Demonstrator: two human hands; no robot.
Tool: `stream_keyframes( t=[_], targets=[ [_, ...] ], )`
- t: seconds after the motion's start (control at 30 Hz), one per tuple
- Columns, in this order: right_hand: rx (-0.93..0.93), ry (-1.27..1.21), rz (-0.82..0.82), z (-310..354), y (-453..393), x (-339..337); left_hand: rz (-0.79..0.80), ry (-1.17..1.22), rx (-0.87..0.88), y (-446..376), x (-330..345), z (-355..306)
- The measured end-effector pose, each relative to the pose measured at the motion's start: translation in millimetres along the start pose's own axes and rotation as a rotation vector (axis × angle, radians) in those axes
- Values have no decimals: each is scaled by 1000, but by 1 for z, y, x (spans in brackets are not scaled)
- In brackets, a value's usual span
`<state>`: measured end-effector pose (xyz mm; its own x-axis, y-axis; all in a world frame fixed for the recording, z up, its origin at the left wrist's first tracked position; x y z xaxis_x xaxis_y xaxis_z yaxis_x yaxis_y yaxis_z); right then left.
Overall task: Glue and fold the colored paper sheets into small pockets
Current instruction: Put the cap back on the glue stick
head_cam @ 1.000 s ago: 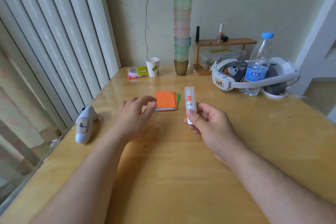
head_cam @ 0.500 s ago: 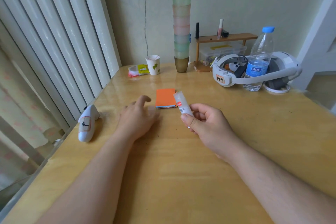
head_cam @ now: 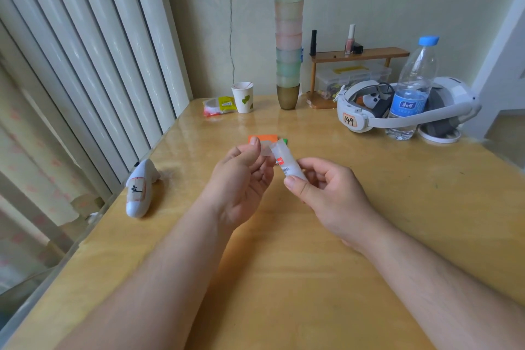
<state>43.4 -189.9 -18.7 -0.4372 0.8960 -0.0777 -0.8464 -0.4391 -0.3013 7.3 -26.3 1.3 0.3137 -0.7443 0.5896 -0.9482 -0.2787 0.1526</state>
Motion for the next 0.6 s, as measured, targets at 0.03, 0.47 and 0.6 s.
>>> stream_keyframes(
  t=[0.03, 0.47, 0.6],
  targets=[
    [-2, 2, -3, 0, 0, -1, 15, 4, -1, 1, 2, 0],
    [4, 68, -56, -1, 1, -5, 141, -165, 244, 10, 11, -8],
    [-33, 89, -72, 1, 2, -7, 140, -204, 258, 11, 13, -6]
  ],
)
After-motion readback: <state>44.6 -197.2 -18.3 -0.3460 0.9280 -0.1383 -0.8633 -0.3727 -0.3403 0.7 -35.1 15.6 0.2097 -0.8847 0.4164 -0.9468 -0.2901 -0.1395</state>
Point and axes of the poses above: each hand's wrist, its own y-axis away from the middle knuckle, its own x-axis out of the palm, z = x × y, the point moved 4 cm from there along -y, towards the middle knuckle, and after that the axes turned 1 degree about -y, right-handed, at the moved point
